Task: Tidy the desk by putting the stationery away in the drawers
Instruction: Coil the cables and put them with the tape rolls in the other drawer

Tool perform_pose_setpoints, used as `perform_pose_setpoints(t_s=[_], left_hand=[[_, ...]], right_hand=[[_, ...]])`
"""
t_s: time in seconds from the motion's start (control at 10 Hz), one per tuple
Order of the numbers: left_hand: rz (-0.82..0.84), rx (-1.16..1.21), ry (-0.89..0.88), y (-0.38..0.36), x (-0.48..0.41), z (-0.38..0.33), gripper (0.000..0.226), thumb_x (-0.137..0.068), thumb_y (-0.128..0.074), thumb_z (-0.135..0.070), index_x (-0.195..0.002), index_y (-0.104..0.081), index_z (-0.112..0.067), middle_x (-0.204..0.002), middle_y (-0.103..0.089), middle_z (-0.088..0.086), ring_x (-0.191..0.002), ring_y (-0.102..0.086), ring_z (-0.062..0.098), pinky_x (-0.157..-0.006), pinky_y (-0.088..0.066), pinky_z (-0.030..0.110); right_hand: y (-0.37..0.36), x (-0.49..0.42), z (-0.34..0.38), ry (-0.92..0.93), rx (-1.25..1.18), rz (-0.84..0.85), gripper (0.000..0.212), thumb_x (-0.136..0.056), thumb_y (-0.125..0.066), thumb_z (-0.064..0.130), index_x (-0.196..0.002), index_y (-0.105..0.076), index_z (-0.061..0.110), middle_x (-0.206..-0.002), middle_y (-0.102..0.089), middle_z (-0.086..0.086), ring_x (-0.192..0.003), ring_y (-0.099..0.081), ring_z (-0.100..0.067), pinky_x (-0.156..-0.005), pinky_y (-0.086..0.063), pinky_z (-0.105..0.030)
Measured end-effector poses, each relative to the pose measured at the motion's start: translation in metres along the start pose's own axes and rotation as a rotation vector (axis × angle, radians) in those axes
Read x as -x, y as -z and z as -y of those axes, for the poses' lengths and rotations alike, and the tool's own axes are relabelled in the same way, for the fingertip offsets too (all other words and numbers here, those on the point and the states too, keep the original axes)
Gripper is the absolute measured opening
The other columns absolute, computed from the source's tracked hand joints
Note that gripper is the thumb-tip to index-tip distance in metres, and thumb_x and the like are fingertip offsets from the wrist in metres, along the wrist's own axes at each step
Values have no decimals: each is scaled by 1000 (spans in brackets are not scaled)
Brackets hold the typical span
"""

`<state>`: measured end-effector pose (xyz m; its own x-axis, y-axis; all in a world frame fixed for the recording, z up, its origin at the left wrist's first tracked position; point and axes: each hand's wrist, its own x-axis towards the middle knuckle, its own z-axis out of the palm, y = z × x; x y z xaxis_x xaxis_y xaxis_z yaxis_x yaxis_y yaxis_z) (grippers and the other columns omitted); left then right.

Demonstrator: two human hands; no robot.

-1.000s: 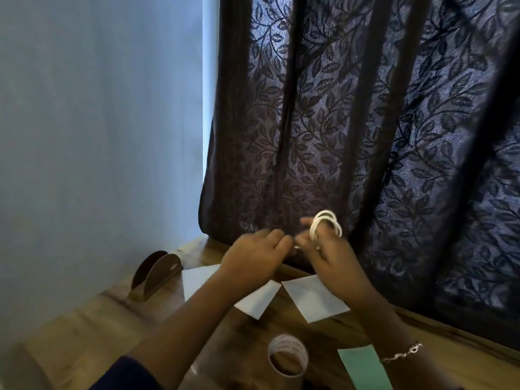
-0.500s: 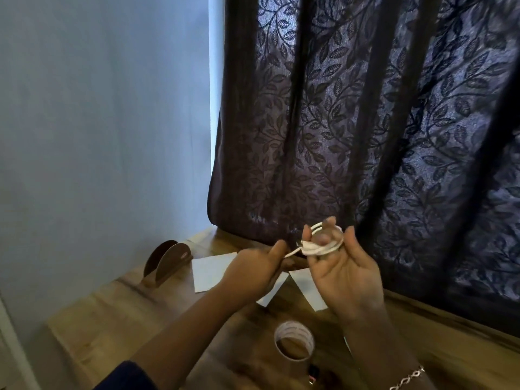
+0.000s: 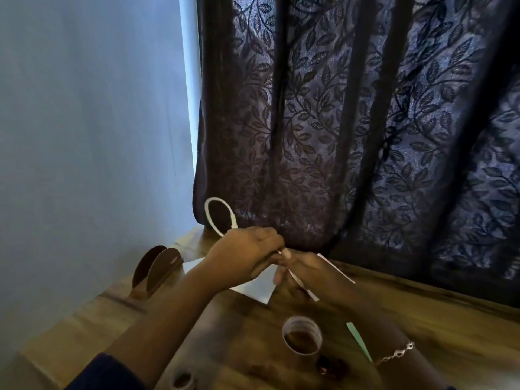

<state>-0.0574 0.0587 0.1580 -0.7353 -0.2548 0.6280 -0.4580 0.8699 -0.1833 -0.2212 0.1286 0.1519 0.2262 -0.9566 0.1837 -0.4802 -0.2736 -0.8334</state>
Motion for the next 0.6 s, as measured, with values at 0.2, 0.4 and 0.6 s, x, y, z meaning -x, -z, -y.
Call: perform_pose_setpoints(t_s=[0.2, 0.4, 0.6], left_hand=[[-81, 580, 327, -10, 15, 6, 25, -88, -38, -39, -82, -57, -25, -76, -59, -15, -68, -55, -2, -65, -40, 6], [80, 721, 520, -20, 26, -9, 21, -97, -42, -18, -111, -58, -14, -95, -55, -13, -83, -52, 0, -71, -37, -2], [367, 675, 554, -21, 34, 6, 27, -96, -44, -7, -120, -55, -12, -116, -62, 4, -101, -57, 12, -80, -42, 8]], right_hand=[[-19, -13, -8, 164, -1065, 312, 48, -97, -36, 44, -86, -63, 6, -46, -53, 4, -49, -55, -7, -81, -48, -27], [-36, -36, 13, 315, -1452, -94, 31, -84, -58, 29, -96, -69, 1, -77, -70, -8, -79, -68, -17, -85, -53, -27], [-45, -38, -2, 102, -2, -346, 30, -95, -39, 19, -105, -64, 7, -104, -65, 1, -95, -59, 4, -82, -43, -10]])
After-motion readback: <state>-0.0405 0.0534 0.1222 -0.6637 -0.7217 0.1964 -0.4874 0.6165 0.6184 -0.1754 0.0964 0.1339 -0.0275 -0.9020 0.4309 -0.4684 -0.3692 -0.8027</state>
